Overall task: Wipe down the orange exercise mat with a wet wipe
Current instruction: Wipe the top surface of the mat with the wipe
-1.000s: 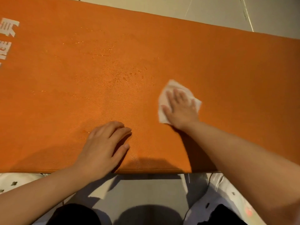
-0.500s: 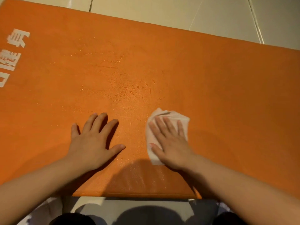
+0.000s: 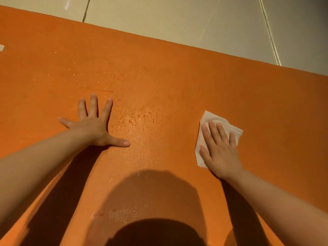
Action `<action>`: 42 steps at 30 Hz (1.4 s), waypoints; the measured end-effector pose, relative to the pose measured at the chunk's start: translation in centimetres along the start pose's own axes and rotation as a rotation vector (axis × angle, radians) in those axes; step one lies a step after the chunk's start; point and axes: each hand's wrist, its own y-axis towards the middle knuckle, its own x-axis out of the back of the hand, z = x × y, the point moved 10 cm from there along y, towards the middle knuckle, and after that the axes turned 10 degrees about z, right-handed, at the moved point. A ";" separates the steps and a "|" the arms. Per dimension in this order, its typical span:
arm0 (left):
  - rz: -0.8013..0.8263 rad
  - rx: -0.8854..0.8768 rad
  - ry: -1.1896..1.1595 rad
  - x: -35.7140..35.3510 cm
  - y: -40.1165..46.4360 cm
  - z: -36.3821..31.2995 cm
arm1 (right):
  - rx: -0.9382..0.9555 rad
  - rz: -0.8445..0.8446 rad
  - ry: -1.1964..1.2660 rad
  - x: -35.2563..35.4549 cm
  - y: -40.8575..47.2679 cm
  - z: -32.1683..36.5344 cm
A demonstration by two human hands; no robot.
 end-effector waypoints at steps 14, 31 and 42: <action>0.184 0.065 0.046 -0.8 -0.2 -0.5 | 0.375 -0.049 -0.036 3.9 8.5 12.8; 0.217 0.101 0.096 -0.7 0.1 0.0 | 0.361 -0.101 0.026 1.4 3.7 12.2; 0.231 0.084 0.093 -0.6 0.2 -0.3 | -0.064 -0.031 0.034 10.5 19.1 0.5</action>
